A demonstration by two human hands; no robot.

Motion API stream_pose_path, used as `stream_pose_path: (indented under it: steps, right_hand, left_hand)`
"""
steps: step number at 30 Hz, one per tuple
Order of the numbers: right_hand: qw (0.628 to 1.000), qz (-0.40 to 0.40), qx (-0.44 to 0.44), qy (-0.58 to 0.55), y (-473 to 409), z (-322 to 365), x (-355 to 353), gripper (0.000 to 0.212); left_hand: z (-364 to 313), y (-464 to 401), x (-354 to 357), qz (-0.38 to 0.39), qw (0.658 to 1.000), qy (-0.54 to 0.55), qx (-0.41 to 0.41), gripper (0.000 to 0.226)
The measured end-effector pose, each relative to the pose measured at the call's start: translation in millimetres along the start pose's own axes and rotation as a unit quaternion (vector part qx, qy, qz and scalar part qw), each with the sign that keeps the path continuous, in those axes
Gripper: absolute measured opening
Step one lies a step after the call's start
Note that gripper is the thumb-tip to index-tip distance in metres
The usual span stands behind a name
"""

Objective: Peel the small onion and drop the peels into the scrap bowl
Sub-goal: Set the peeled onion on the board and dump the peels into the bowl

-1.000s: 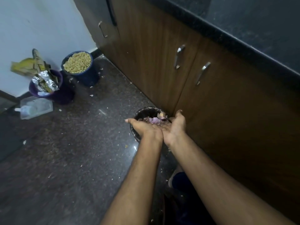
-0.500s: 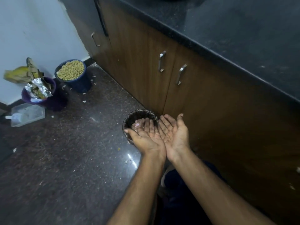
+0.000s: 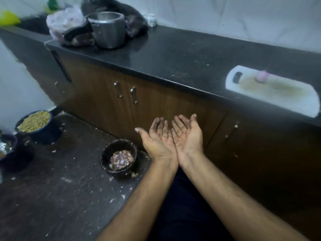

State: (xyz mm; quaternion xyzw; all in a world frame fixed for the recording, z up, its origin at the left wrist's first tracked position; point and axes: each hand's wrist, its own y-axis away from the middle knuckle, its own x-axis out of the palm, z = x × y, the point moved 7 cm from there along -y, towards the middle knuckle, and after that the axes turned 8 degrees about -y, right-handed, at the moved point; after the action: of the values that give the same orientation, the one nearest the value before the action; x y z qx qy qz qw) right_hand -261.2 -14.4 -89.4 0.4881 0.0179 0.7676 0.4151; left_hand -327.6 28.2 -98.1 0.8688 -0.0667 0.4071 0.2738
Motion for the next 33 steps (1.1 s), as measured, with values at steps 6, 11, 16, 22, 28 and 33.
stream_pose_path:
  steps: [6, 11, 16, 22, 28, 33]
  right_hand:
    - [0.997, -0.007, -0.06, -0.052, 32.0, 55.2, -31.1, 0.053]
    - [0.99, -0.035, -0.102, -0.094, 20.2, 97.5, -51.3, 0.05]
    - [0.978, -0.064, -0.129, -0.149, -17.4, 146.0, -58.7, 0.046]
    - [0.97, -0.107, -0.141, -0.165, -55.2, 214.4, -45.6, 0.042]
    - [0.966, -0.135, -0.184, -0.12, -63.5, 278.6, -18.6, 0.041]
    - [0.956, -0.203, -0.211, -0.024, -58.0, 319.6, -22.7, 0.034]
  left_hand:
    - [40.4, 41.4, 34.2, 0.068, 0.996, -0.055, -0.02, 0.086]
    - [79.7, 38.0, 67.9, 0.103, 0.988, -0.104, -0.043, 0.084]
    - [118.5, 10.3, 115.6, 0.124, 0.981, -0.132, -0.062, 0.084]
    - [149.0, -14.1, 192.8, 0.147, 0.969, -0.174, -0.092, 0.081]
    - [152.7, -14.0, 267.8, 0.185, 0.946, -0.257, -0.072, 0.076]
    - [150.4, -3.5, 300.5, 0.203, 0.915, -0.342, -0.058, 0.067]
